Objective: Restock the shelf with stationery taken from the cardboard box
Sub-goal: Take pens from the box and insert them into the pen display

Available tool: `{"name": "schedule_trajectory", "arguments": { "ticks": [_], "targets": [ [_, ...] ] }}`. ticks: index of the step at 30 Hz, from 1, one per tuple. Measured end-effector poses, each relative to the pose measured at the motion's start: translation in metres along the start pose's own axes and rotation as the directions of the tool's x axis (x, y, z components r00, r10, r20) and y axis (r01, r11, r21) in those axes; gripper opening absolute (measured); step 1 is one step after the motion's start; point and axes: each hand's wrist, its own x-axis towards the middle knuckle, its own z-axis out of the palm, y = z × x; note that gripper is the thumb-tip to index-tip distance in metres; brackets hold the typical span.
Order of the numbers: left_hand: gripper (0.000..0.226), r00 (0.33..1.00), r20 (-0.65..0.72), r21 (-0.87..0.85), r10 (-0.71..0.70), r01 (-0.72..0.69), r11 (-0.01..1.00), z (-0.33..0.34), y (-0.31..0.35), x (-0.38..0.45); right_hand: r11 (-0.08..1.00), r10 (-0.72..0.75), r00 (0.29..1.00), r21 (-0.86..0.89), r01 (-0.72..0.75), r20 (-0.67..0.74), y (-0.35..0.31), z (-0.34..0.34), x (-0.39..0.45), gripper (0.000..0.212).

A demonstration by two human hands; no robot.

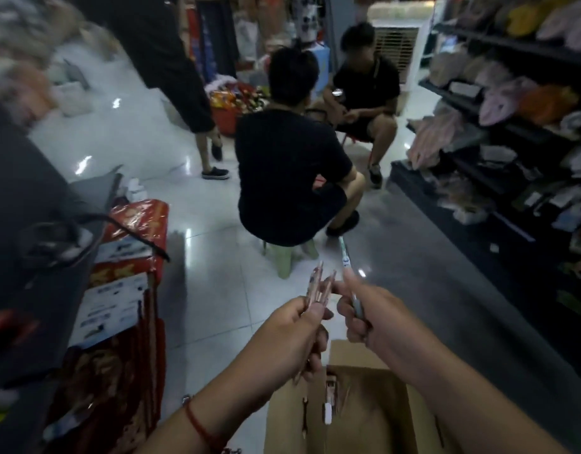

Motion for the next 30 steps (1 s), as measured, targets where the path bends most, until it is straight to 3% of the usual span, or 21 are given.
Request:
{"name": "schedule_trajectory", "arguments": {
  "ticks": [3, 5, 9, 11, 14, 16, 18, 22, 25, 27, 30],
  "targets": [
    [0.022, 0.990, -0.140, -0.119, -0.004, -0.013, 0.993, -0.015, -0.013, -0.028, 0.995, 0.066, 0.996, -0.077, -0.061, 0.065, 0.002, 0.009, -0.006, 0.053],
    [0.022, 0.970, -0.241, -0.182, -0.018, -0.027, 0.983, -0.023, -0.023, -0.049, 0.991, 0.108, 0.979, -0.098, -0.092, 0.171, 0.003, 0.015, -0.011, 0.047],
    [0.020, 0.918, -0.379, -0.383, -0.118, -0.040, 0.923, -0.033, -0.042, -0.100, 0.973, 0.224, 0.889, -0.047, -0.224, 0.400, 0.007, 0.033, -0.020, 0.032],
    [0.018, 0.883, -0.447, -0.397, -0.145, -0.050, 0.916, -0.037, -0.052, -0.130, 0.966, 0.252, 0.843, -0.076, -0.246, 0.475, 0.012, 0.051, -0.025, 0.035],
    [0.018, 0.817, -0.551, -0.285, -0.169, 0.006, 0.958, -0.049, -0.069, -0.181, 0.956, 0.292, 0.785, -0.180, -0.231, 0.547, 0.022, 0.095, -0.039, 0.042],
    [0.012, 0.743, -0.658, -0.094, -0.123, 0.080, 0.992, -0.060, -0.077, -0.218, 0.947, 0.317, 0.736, -0.247, -0.207, 0.598, 0.029, 0.129, -0.050, 0.035],
    [0.030, 0.661, -0.750, 0.118, -0.031, 0.180, 0.977, -0.072, -0.085, -0.257, 0.940, 0.322, 0.700, -0.307, -0.152, 0.638, 0.037, 0.164, -0.061, 0.026],
    [0.039, 0.529, -0.845, 0.287, 0.072, 0.337, 0.897, -0.102, -0.106, -0.341, 0.899, 0.205, 0.644, -0.402, 0.175, 0.737, 0.049, 0.244, -0.097, 0.020],
    [0.031, 0.460, -0.880, 0.384, 0.118, 0.542, 0.748, -0.134, -0.125, -0.407, 0.847, 0.116, 0.546, -0.369, 0.382, 0.830, 0.060, 0.315, -0.133, 0.015],
    [0.026, 0.401, -0.896, 0.419, 0.190, 0.625, 0.659, -0.160, -0.138, -0.454, 0.836, 0.092, 0.468, -0.323, 0.444, 0.879, 0.071, 0.369, -0.157, 0.016],
    [0.024, 0.322, -0.902, 0.432, 0.287, 0.674, 0.599, -0.204, -0.164, -0.533, 0.881, 0.098, 0.367, -0.252, 0.400, 0.925, 0.095, 0.459, -0.197, 0.017]
  ]
}}
